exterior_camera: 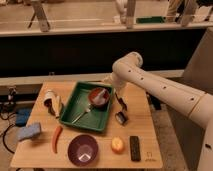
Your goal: Wipe purple bowl with towel
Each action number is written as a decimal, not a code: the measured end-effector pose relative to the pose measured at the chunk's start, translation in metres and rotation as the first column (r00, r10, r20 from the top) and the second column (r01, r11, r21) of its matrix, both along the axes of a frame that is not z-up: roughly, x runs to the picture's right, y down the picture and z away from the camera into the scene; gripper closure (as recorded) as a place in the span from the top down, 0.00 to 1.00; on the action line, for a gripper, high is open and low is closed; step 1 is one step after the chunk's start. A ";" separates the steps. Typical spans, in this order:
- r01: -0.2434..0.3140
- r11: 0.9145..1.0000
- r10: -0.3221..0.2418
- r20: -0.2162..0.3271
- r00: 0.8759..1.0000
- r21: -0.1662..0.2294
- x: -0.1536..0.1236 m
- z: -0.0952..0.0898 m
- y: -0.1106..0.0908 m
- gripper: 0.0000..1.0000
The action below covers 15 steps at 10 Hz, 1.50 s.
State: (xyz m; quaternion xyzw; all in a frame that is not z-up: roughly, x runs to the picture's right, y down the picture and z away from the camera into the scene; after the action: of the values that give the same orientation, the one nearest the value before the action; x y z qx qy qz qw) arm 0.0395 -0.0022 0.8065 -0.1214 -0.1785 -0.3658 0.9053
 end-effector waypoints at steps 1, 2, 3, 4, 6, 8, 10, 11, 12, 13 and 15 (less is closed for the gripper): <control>0.007 1.000 -0.007 0.005 1.000 -0.004 -0.002 0.004 0.002 0.80; 0.017 1.000 -0.017 0.007 1.000 -0.003 -0.002 0.009 0.001 0.80; 0.023 1.000 -0.023 0.011 1.000 -0.006 -0.002 0.012 0.002 0.80; 0.030 1.000 -0.030 0.016 0.999 -0.007 -0.006 0.015 0.002 0.80; 0.047 0.999 -0.047 0.029 0.998 -0.011 -0.018 0.021 0.003 0.80; 0.066 0.998 -0.065 0.036 0.997 -0.010 -0.017 0.028 0.004 0.80; 0.078 0.997 -0.077 0.045 0.996 -0.015 -0.021 0.035 0.007 0.80; 0.084 0.996 -0.083 0.050 0.995 -0.017 -0.028 0.040 0.009 0.80; 0.091 0.996 -0.090 0.057 0.994 -0.019 -0.036 0.045 0.011 0.80; 0.094 0.995 -0.093 0.060 0.994 -0.020 -0.043 0.048 0.013 0.80; 0.101 0.995 -0.100 0.053 0.994 -0.024 -0.036 0.048 0.007 0.80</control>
State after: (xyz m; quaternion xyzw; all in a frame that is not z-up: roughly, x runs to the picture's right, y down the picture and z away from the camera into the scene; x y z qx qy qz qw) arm 0.0032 0.0047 0.8543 -0.1328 -0.2003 -0.4115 0.8791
